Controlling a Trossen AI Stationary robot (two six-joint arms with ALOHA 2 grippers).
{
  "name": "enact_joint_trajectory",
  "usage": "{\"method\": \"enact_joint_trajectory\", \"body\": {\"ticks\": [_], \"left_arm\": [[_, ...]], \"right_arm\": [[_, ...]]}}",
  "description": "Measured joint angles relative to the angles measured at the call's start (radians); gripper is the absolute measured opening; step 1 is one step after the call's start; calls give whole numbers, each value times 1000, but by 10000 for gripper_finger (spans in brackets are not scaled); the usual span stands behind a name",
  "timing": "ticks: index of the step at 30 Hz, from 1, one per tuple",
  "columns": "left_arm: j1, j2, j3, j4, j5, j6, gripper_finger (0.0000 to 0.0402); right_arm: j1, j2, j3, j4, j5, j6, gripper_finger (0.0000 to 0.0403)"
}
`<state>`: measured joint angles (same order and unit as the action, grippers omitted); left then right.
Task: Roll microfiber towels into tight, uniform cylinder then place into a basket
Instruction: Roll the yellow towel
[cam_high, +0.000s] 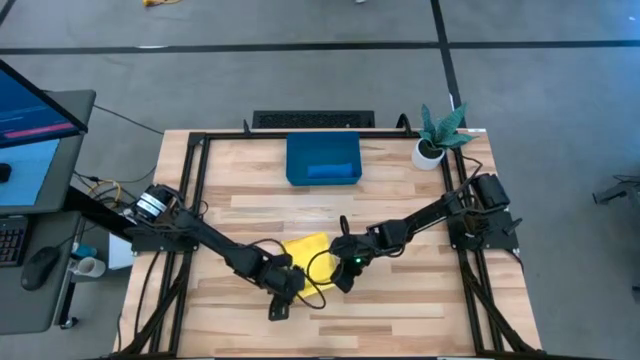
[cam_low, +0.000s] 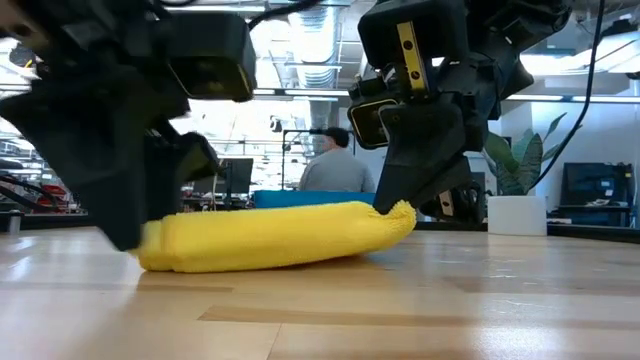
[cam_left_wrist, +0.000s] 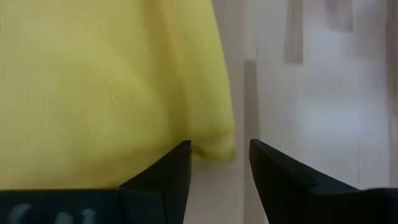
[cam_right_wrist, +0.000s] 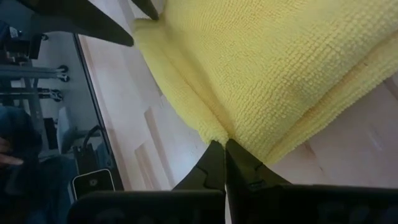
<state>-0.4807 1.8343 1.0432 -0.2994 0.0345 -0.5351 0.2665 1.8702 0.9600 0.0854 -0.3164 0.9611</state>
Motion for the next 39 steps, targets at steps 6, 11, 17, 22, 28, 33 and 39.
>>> {"method": "enact_joint_trajectory", "body": {"ticks": [6, 11, 17, 22, 28, 33, 39], "left_arm": [[-52, 0, 99, -179, -104, 2, 140], [-92, 0, 147, -182, -162, 47, 139], [-124, 7, 146, -49, -193, 187, 138], [-103, 71, 145, 10, -174, 248, 138], [-68, 82, 147, 3, -236, 263, 138], [-52, 80, 147, -20, -292, 264, 138], [-30, 79, 147, -58, -325, 226, 138]], "right_arm": [[1, 0, 0, 1, 0, 0, 12], [1, 0, 0, 2, 0, 0, 13], [1, 0, 0, 3, 0, 0, 12], [1, 0, 0, 3, -1, 0, 13], [1, 0, 0, 2, -1, -1, 11], [2, 0, 0, 3, -1, -1, 13], [8, 0, 0, 1, -2, -3, 11]]}}
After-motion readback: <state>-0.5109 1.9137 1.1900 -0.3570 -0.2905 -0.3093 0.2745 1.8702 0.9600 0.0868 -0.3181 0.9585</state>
